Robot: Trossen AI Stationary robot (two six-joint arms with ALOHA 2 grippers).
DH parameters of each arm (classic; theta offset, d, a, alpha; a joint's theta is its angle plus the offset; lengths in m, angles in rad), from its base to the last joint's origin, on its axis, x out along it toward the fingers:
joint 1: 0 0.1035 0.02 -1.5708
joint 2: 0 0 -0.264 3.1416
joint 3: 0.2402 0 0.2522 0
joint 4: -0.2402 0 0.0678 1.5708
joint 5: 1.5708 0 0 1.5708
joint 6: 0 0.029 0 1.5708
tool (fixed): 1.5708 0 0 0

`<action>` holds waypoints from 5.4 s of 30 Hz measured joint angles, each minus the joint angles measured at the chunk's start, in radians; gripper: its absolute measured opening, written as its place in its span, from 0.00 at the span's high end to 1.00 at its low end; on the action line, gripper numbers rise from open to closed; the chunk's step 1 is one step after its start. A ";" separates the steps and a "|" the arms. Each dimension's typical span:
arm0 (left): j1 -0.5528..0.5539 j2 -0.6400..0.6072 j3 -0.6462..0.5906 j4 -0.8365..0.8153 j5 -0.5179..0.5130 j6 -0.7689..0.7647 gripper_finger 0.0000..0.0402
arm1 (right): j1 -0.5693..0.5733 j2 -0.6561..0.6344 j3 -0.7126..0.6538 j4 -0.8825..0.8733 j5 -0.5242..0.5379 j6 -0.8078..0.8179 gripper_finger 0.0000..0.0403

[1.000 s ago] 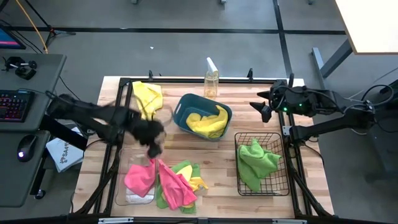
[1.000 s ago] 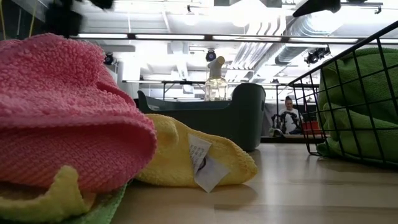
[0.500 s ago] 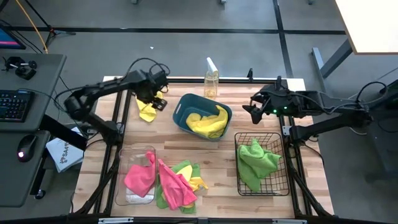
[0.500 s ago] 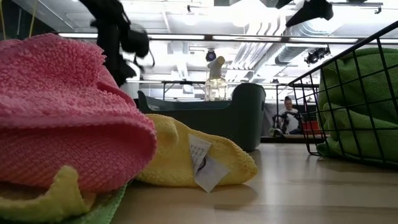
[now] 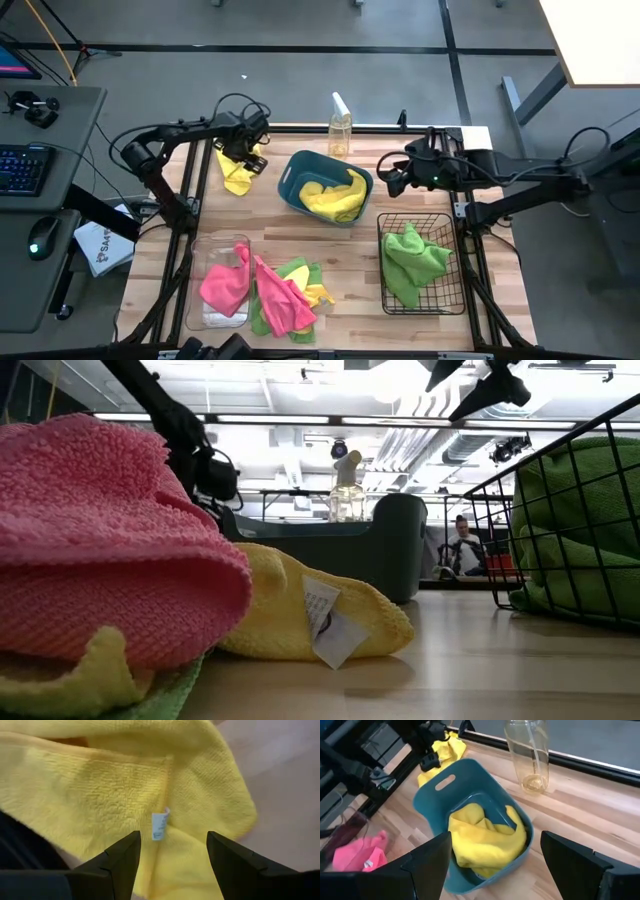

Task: Sort microfiber towel by color & place in baskets
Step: Put the top yellow microfiber cloth into the blue bin, then put the pink microfiber cloth into the transparent bin

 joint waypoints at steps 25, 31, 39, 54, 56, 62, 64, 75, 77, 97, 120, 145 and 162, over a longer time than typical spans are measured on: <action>0.026 -0.314 -0.192 0.187 0.108 0.128 0.99 | 0.009 0.027 0.000 0.232 -0.001 0.055 0.25; -0.077 -0.583 -0.172 0.316 0.237 -0.008 1.00 | 0.014 0.016 0.000 0.334 0.017 -0.072 0.25; -0.477 -0.672 -0.171 0.838 0.137 -0.184 1.00 | 0.012 0.014 0.000 0.385 0.053 -0.154 0.25; -0.684 -0.270 -0.171 1.146 0.392 -0.331 1.00 | 0.012 0.015 0.000 0.387 0.067 -0.151 0.25; -0.657 -0.230 -0.172 1.144 0.363 -0.383 1.00 | 0.013 0.015 0.000 0.385 0.067 -0.139 0.25; -0.489 -0.161 -0.172 1.022 0.299 -0.430 1.00 | 0.015 0.015 0.000 0.368 0.062 -0.117 0.25; -0.457 -0.142 -0.172 0.929 0.305 -0.402 1.00 | 0.015 0.015 0.000 0.366 0.055 -0.117 0.25; -0.476 -0.133 -0.138 0.863 0.311 -0.158 0.85 | 0.013 0.015 0.000 0.363 0.052 -0.128 0.25; -0.486 -0.134 -0.100 0.824 0.311 -0.092 0.77 | 0.013 0.015 0.000 0.363 0.052 -0.128 0.25; -0.635 -0.204 0.287 0.158 0.613 0.164 0.41 | 0.013 0.015 0.000 0.346 0.051 -0.128 0.25; -1.230 -0.059 0.040 0.299 0.369 0.408 0.41 | 0.013 0.015 0.000 0.221 -0.001 -0.128 0.25; -1.089 -0.467 0.271 0.106 0.297 0.110 0.99 | 0.006 0.015 0.000 0.190 0.016 -0.154 0.25; -1.225 -0.126 0.193 0.246 0.312 0.279 0.53 | 0.006 0.015 0.000 0.168 0.011 -0.154 0.25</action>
